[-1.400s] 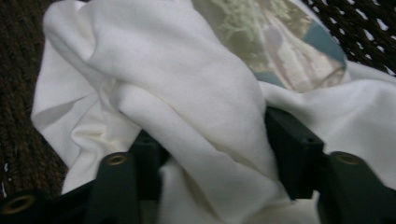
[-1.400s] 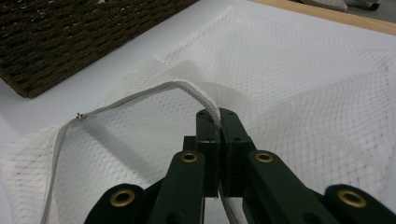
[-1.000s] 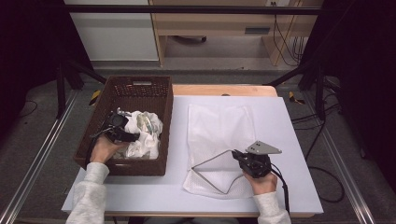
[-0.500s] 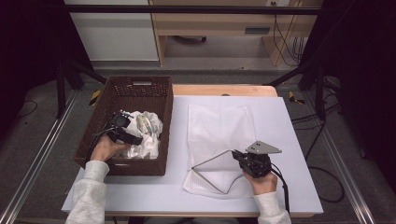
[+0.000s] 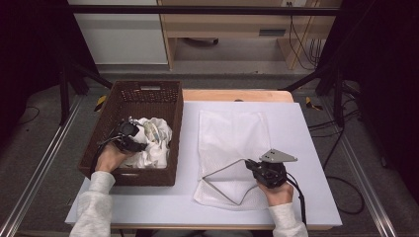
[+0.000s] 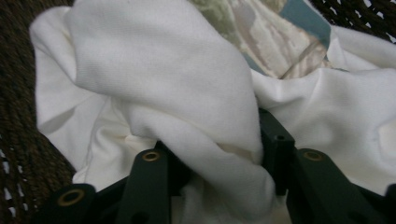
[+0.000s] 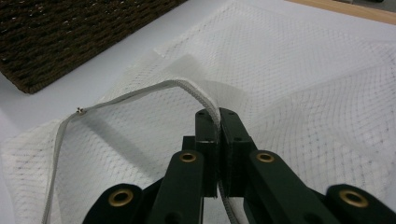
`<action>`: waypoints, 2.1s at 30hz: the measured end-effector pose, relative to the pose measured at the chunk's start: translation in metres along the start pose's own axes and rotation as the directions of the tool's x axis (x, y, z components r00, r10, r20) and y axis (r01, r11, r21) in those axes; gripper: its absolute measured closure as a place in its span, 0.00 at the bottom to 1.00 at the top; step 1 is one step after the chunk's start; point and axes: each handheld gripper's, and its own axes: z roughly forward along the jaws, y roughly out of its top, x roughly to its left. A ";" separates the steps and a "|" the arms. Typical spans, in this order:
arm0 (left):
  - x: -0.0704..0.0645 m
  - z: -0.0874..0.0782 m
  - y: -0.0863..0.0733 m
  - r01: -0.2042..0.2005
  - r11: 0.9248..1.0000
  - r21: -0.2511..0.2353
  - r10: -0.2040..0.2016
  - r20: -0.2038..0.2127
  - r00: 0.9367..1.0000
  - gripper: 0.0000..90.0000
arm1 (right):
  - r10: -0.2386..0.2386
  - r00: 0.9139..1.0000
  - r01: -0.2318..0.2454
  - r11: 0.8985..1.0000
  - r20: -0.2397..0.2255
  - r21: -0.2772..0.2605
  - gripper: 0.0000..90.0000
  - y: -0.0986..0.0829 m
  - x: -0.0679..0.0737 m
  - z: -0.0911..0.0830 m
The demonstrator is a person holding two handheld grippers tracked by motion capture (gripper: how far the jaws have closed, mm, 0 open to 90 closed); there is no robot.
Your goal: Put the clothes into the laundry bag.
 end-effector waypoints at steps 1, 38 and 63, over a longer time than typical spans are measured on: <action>-0.001 -0.002 0.000 -0.014 1.000 -0.024 0.014 -0.015 1.000 0.72 | 0.001 1.000 -0.001 1.000 0.000 0.000 0.97 0.000 0.000 0.000; -0.002 -0.122 -0.025 -0.009 0.640 -0.768 -0.210 -0.187 0.960 0.76 | 0.007 1.000 -0.007 1.000 0.009 -0.022 0.98 0.001 -0.004 -0.005; -0.046 -0.224 -0.012 -0.107 0.412 -0.905 -0.124 -0.172 0.977 0.77 | 0.003 1.000 -0.003 0.999 0.009 -0.033 0.98 0.002 -0.005 -0.006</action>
